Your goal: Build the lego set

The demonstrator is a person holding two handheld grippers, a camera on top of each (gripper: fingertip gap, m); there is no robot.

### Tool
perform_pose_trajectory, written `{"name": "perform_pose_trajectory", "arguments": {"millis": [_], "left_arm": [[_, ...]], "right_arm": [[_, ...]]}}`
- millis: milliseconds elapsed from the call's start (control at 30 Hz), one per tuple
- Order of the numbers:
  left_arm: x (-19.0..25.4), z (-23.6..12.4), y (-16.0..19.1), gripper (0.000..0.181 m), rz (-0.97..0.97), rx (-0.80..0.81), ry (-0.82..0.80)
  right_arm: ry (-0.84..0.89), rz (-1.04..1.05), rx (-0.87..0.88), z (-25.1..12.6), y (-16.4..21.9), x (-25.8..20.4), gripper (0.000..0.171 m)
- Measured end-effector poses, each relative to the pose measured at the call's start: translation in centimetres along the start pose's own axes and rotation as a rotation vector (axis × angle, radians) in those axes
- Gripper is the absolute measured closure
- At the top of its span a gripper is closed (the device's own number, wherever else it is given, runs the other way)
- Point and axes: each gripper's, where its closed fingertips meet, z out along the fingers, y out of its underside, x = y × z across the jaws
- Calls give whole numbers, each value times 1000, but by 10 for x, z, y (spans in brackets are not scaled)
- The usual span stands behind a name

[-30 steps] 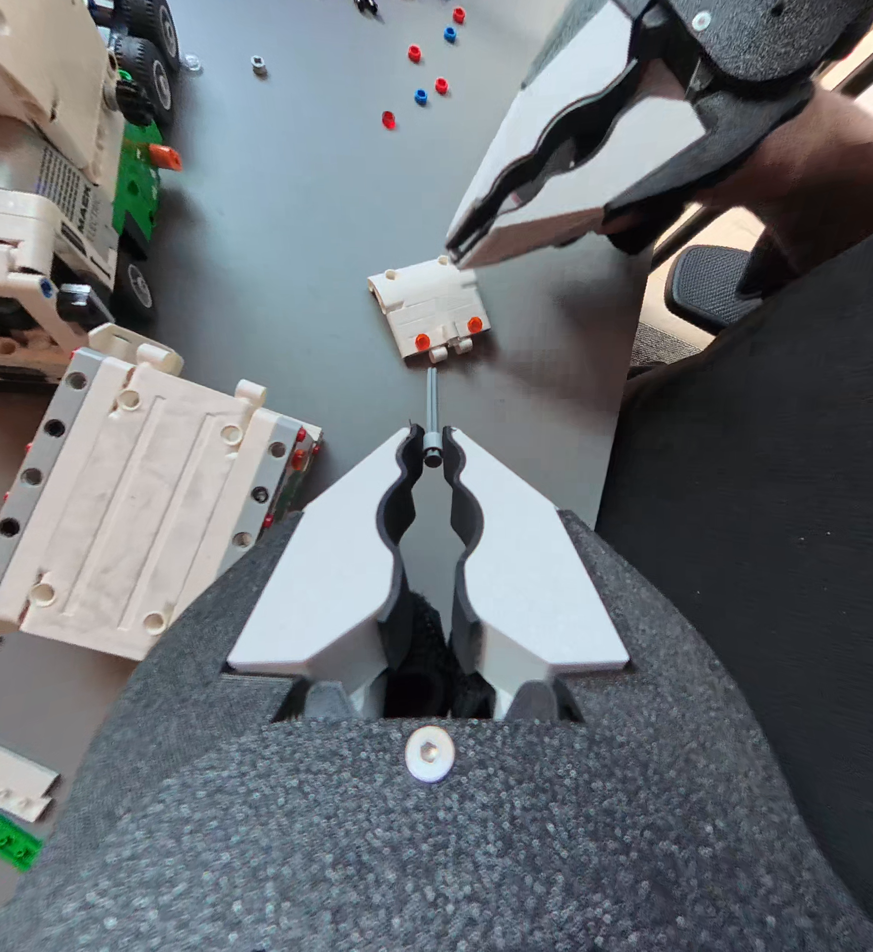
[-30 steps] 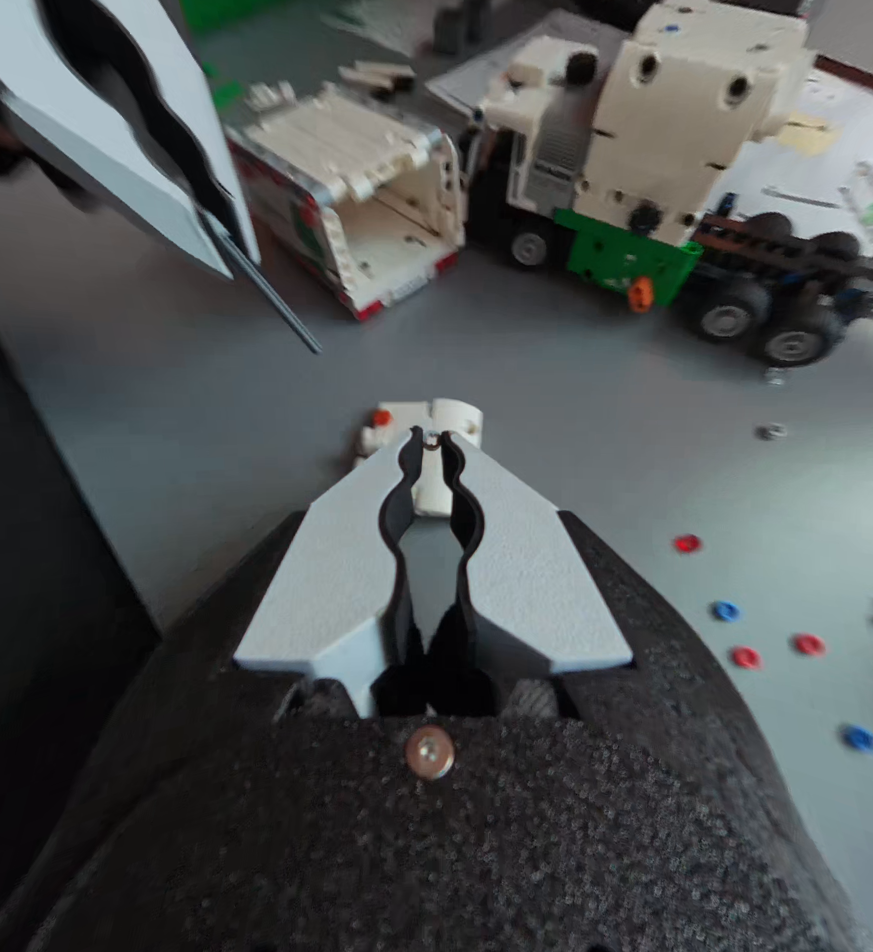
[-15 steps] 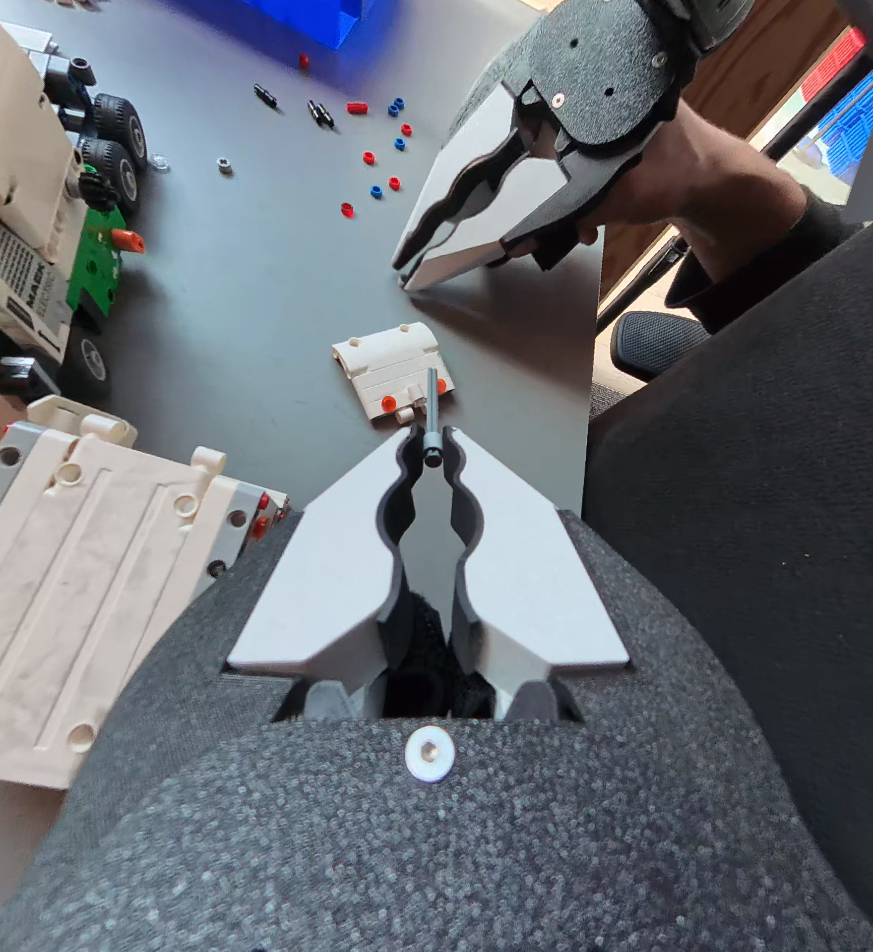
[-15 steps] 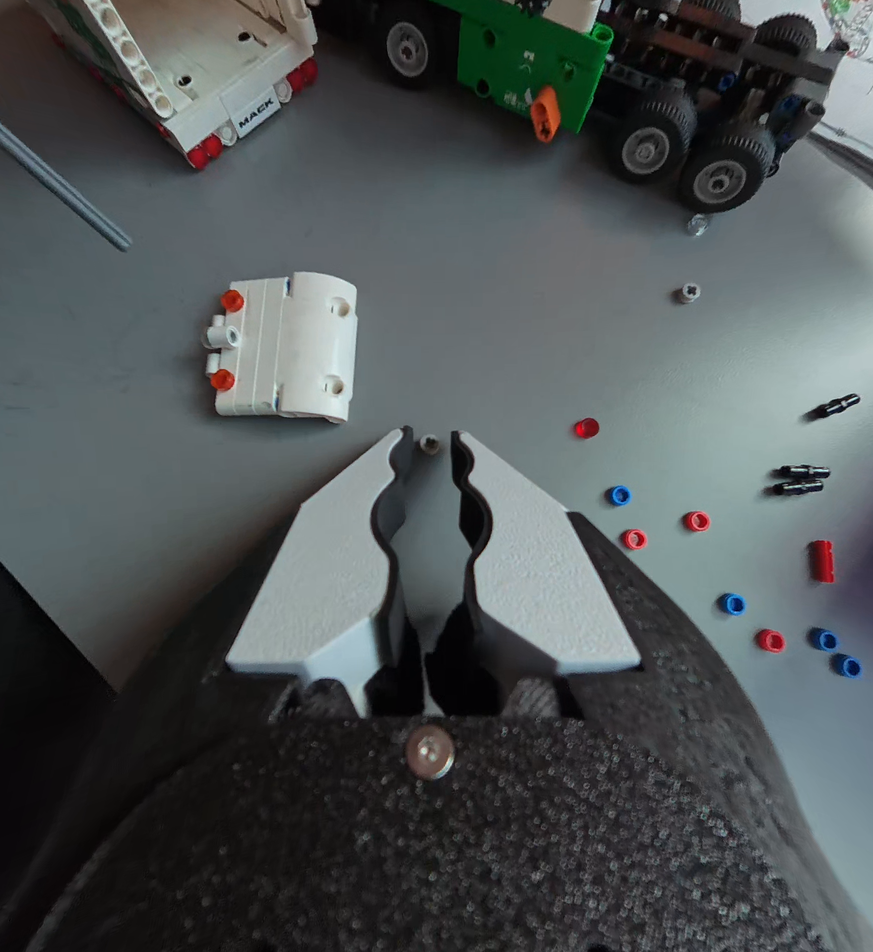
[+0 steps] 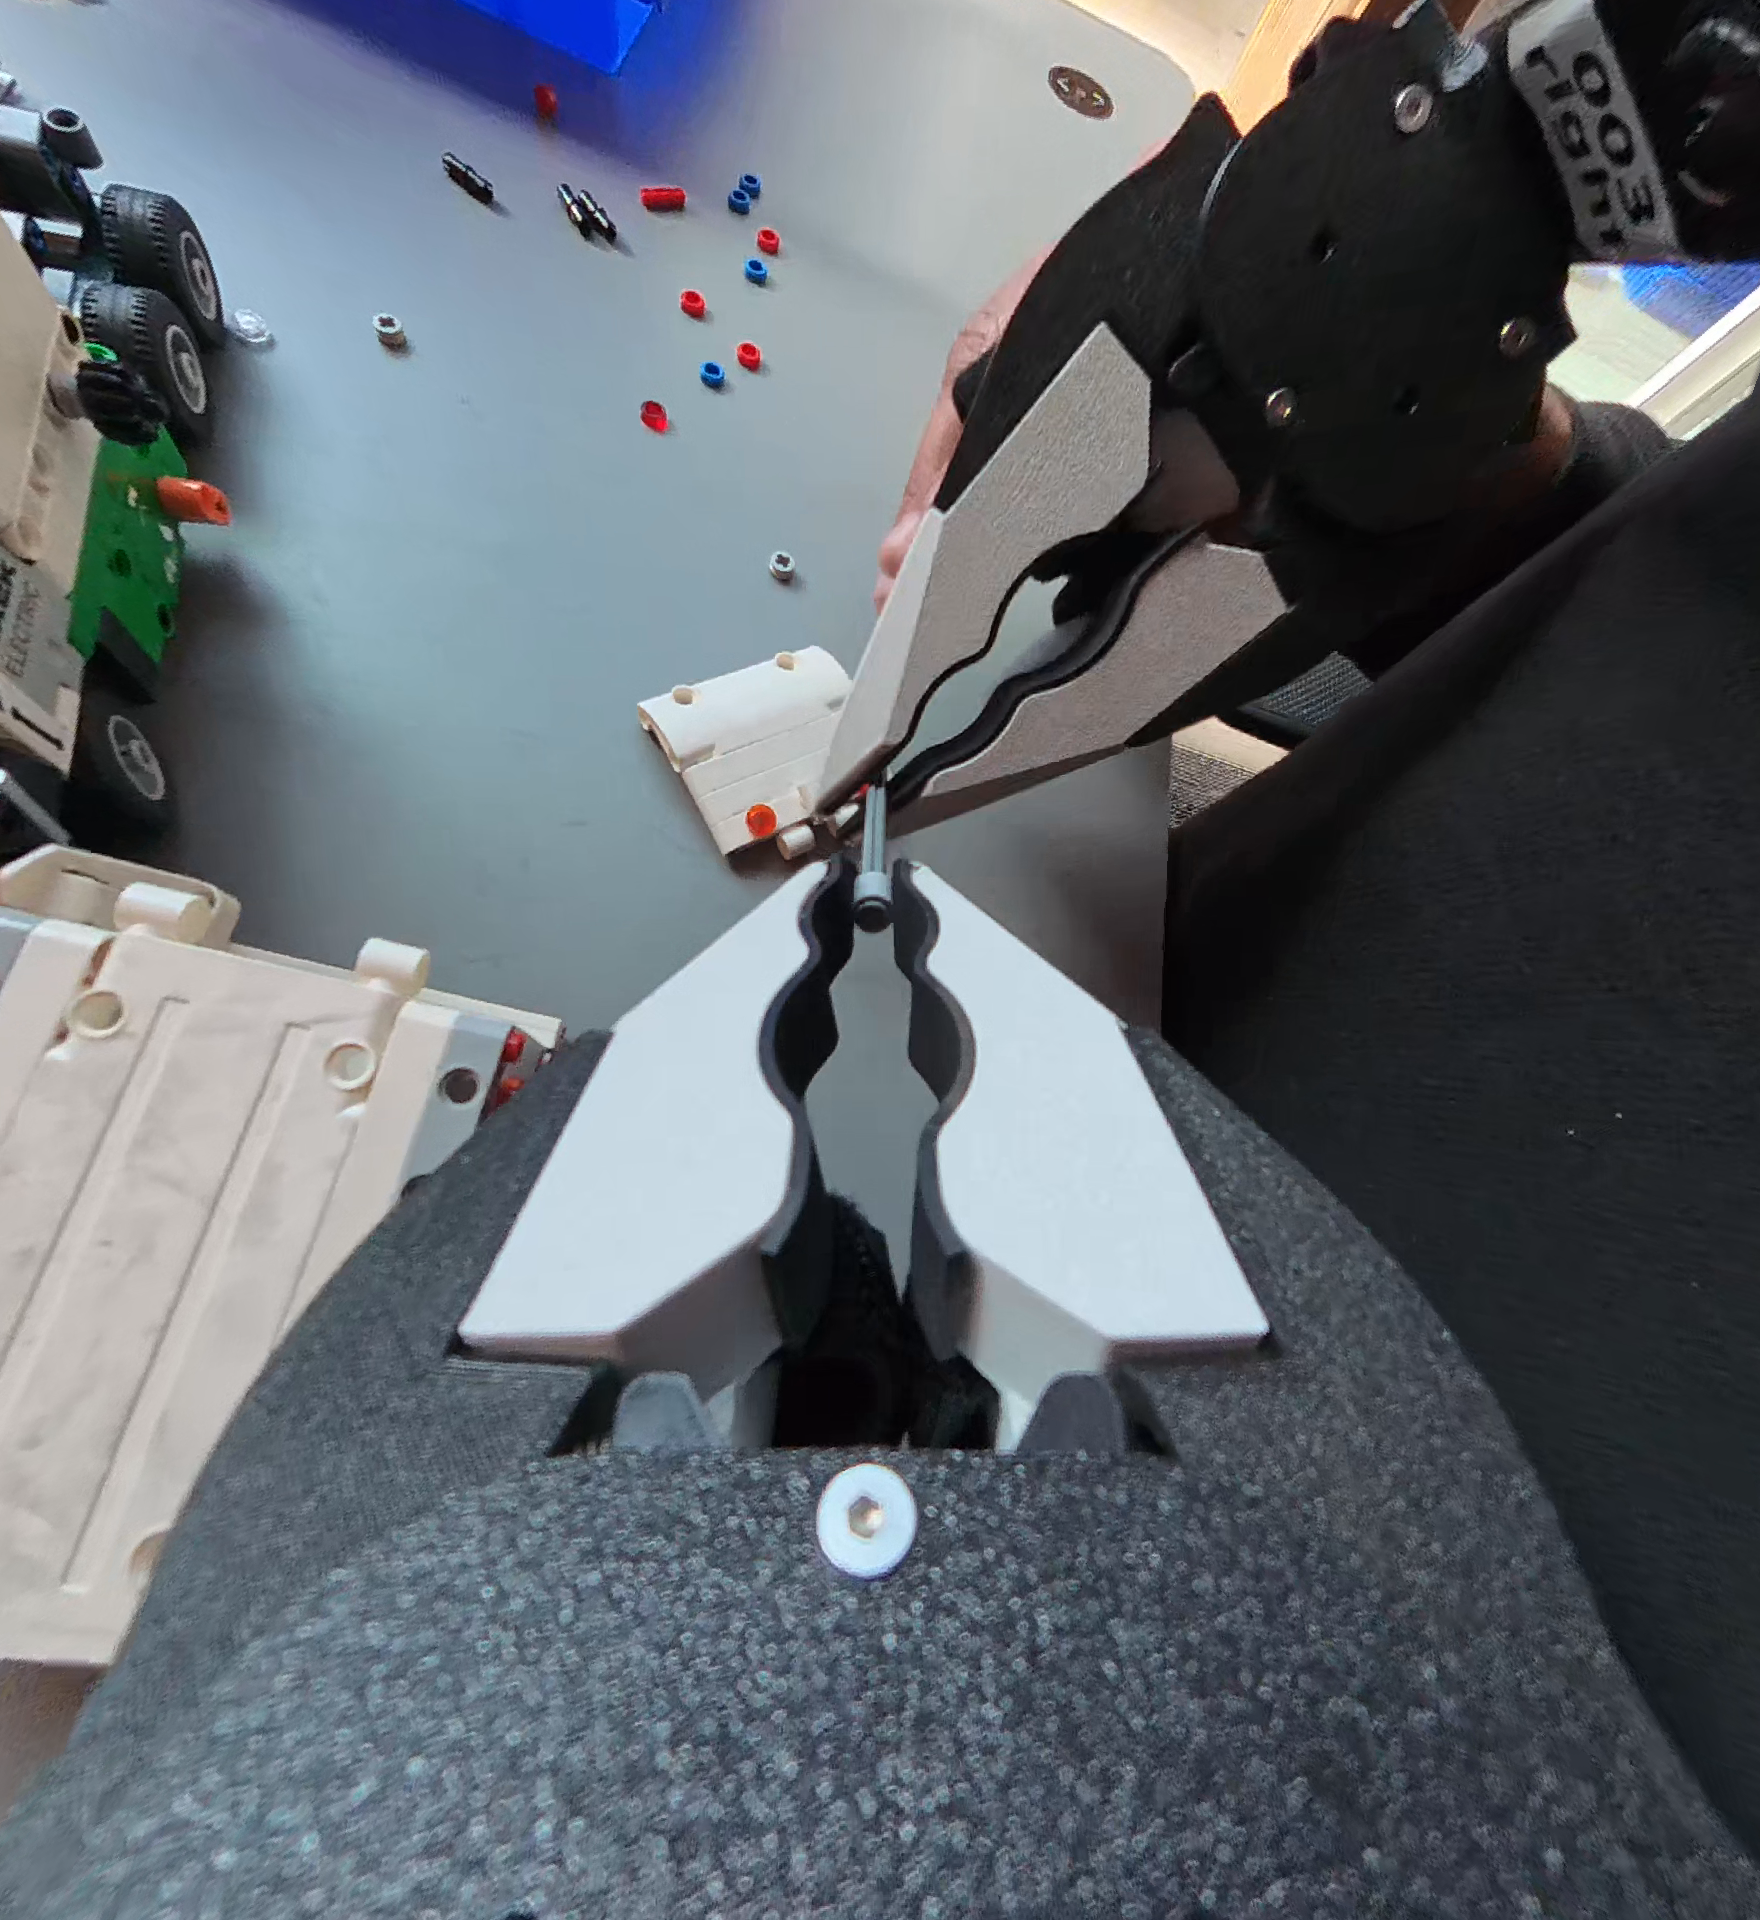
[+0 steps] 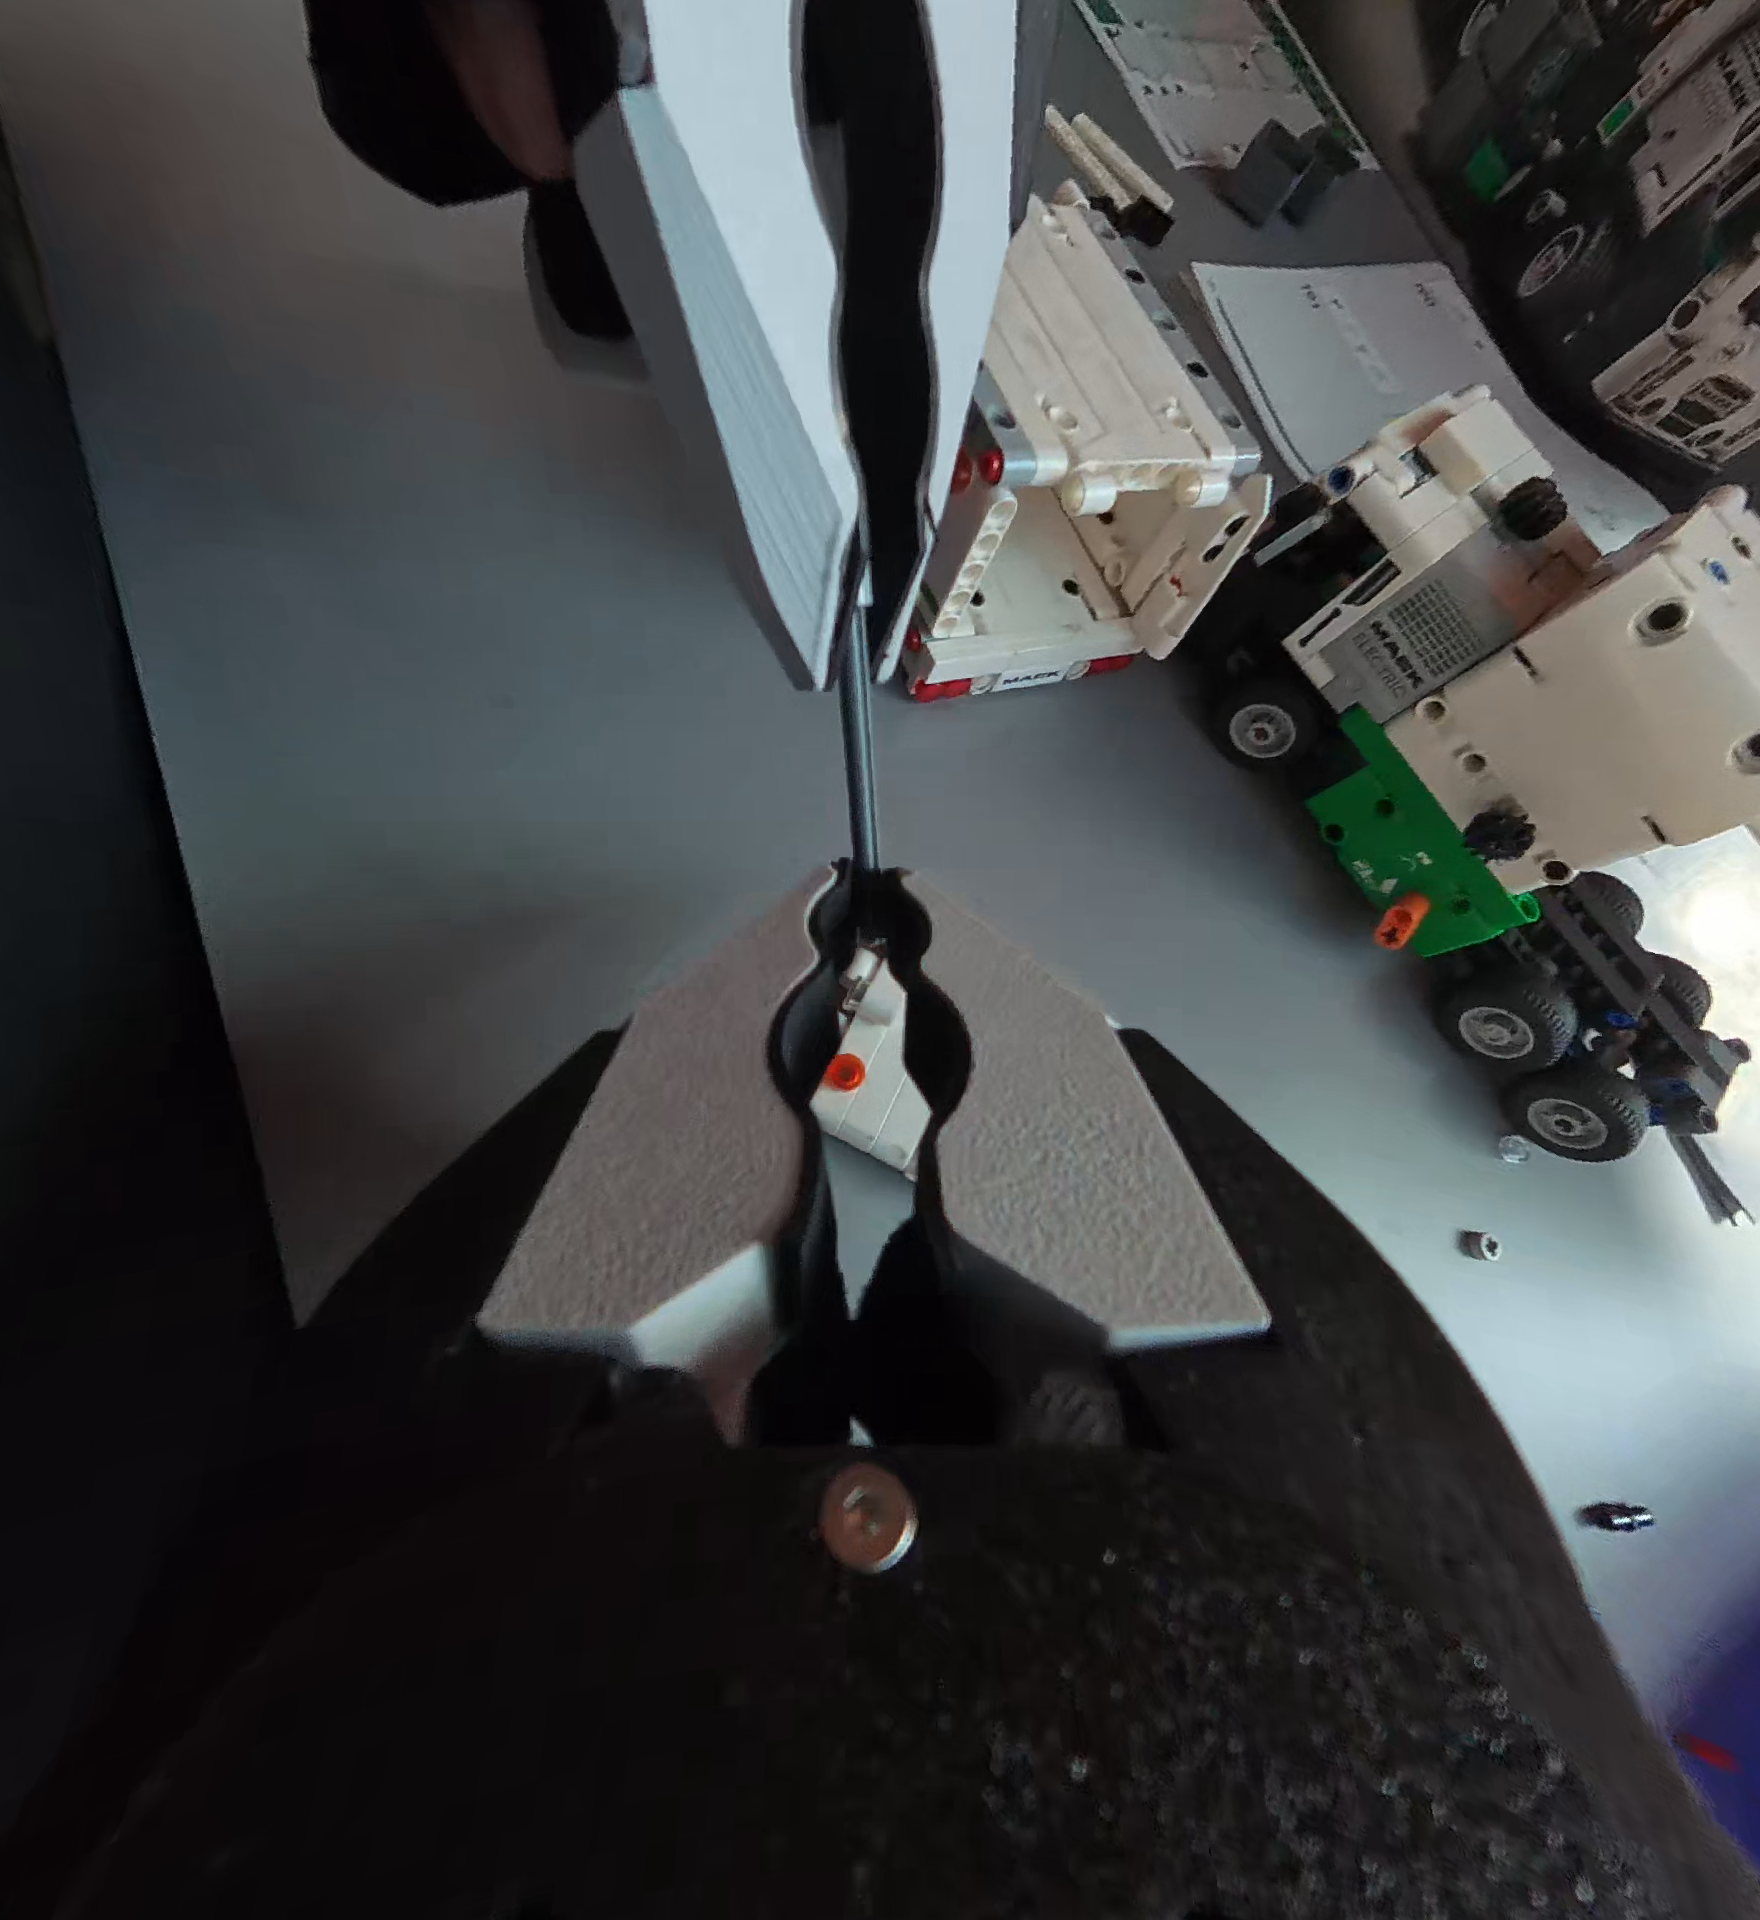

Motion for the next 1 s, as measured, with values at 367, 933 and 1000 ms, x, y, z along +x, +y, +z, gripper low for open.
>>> {"name": "perform_pose_trajectory", "arguments": {"millis": [367, 933, 1000], "left_arm": [[-6, -12, 5, 170, -13, 49, -8], [-6, -4, -27, 155, 35, 249, 38], [-7, -7, -34, 155, 15, 282, 55]], "right_arm": [[-31, 24, 14, -7, 2, 5, 169], [140, -1042, -377, -32, -12, 56, 170], [147, -1133, -386, -34, -21, 58, 170]]}}
